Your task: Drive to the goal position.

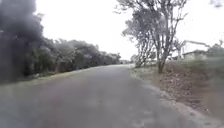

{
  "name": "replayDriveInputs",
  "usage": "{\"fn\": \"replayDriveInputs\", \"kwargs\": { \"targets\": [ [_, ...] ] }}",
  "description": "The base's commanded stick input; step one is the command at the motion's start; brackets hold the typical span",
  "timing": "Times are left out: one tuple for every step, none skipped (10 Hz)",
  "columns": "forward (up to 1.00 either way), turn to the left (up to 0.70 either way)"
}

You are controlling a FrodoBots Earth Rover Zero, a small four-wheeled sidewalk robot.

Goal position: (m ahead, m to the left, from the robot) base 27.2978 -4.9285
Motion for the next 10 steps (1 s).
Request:
{"fn": "replayDriveInputs", "kwargs": {
  "targets": [
    [0.85, 0.00],
    [0.85, 0.00],
    [0.85, 0.00],
    [0.85, 0.00],
    [0.85, 0.00],
    [0.85, 0.00],
    [0.85, 0.00],
    [0.85, 0.00],
    [0.85, 0.00],
    [0.85, 0.00]
  ]
}}
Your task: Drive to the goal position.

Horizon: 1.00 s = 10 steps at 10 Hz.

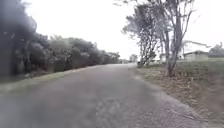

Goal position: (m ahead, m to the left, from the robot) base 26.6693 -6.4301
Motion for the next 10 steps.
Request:
{"fn": "replayDriveInputs", "kwargs": {
  "targets": [
    [0.85, 0.00],
    [0.85, 0.00],
    [0.85, 0.00],
    [0.85, 0.00],
    [0.85, 0.00],
    [0.85, 0.00],
    [0.85, 0.00],
    [0.85, 0.00],
    [0.85, 0.00],
    [0.85, 0.00]
  ]
}}
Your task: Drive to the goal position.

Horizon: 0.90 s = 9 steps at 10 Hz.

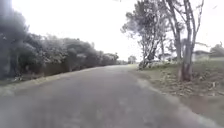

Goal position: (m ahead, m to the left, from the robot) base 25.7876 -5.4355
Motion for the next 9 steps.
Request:
{"fn": "replayDriveInputs", "kwargs": {
  "targets": [
    [0.85, 0.00],
    [0.85, 0.00],
    [0.85, 0.00],
    [0.85, 0.00],
    [0.85, 0.00],
    [0.85, 0.00],
    [0.85, 0.00],
    [0.85, 0.00],
    [0.85, 0.00]
  ]
}}
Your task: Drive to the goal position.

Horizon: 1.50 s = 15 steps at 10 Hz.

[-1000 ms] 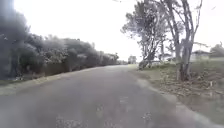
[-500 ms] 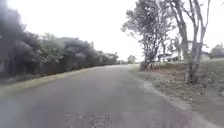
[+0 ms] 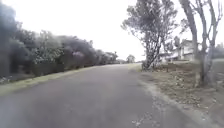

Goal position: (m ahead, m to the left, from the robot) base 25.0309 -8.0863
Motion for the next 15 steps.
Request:
{"fn": "replayDriveInputs", "kwargs": {
  "targets": [
    [0.85, 0.00],
    [0.85, 0.00],
    [0.85, 0.00],
    [0.85, 0.00],
    [0.85, 0.00],
    [0.85, 0.00],
    [0.85, 0.00],
    [0.85, 0.00],
    [0.85, 0.00],
    [0.85, 0.00],
    [0.85, 0.00],
    [0.85, 0.00],
    [0.85, 0.00],
    [0.85, 0.00],
    [0.85, 0.00]
  ]
}}
